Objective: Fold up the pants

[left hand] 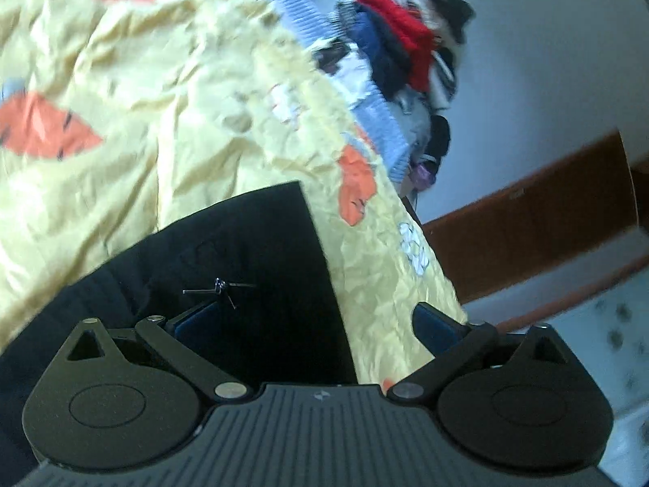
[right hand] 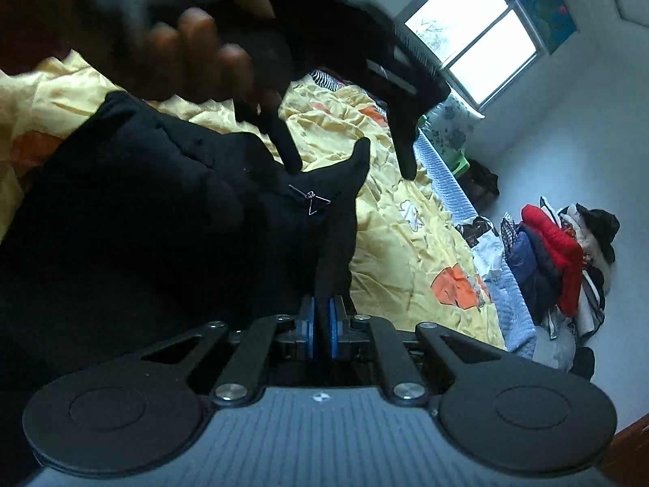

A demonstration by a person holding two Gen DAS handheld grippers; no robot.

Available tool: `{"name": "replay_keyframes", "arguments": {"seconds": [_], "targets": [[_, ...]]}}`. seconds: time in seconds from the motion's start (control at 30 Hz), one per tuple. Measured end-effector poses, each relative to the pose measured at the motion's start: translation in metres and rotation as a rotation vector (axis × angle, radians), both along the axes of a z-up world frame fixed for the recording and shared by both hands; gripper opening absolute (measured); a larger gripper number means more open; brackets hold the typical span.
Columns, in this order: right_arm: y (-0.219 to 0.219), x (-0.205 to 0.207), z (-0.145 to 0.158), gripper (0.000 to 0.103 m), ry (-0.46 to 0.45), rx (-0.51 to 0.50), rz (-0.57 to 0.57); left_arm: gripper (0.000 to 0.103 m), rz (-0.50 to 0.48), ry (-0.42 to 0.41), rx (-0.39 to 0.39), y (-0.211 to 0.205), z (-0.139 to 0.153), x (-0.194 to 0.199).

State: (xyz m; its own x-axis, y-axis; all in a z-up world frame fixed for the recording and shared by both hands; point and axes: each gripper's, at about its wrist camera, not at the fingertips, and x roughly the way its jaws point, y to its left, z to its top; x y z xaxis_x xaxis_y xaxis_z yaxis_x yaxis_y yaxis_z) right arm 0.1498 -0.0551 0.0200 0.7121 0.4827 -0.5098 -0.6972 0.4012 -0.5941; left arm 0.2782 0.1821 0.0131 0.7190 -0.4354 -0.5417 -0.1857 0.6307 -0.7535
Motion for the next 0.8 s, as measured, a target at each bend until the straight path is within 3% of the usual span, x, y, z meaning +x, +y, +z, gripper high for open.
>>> {"name": "replay_keyframes", "arguments": {"seconds": [0.07, 0.1, 0.13, 0.23, 0.37, 0.53, 0.8], "targets": [[-0.002, 0.0, 0.001, 0.008, 0.0, 0.012, -0.005, 0.066, 0.009, 0.003, -0.037, 0.004, -0.006, 0.007], [-0.002, 0.0, 0.002, 0.008, 0.002, 0.016, -0.006, 0.032, 0.003, 0.006, -0.046, 0.004, -0.007, 0.006], [-0.002, 0.0, 0.002, 0.008, -0.005, 0.018, -0.008, 0.02, -0.006, 0.008, -0.045, 0.005, -0.008, 0.004], [-0.001, -0.003, 0.002, 0.008, -0.022, 0.022, -0.009, 0.008, -0.004, -0.046, 0.016, 0.006, -0.001, -0.022], [-0.002, -0.017, 0.005, 0.008, -0.008, 0.046, -0.003, 0.006, -0.025, -0.113, 0.06, 0.01, 0.011, -0.067], [-0.003, -0.053, 0.012, 0.008, 0.031, 0.075, 0.037, 0.005, -0.056, -0.12, 0.066, 0.021, 0.011, -0.124], [0.015, -0.098, -0.001, 0.007, 0.187, 0.076, 0.146, 0.006, -0.075, -0.002, 0.108, 0.033, -0.022, -0.17]]}}
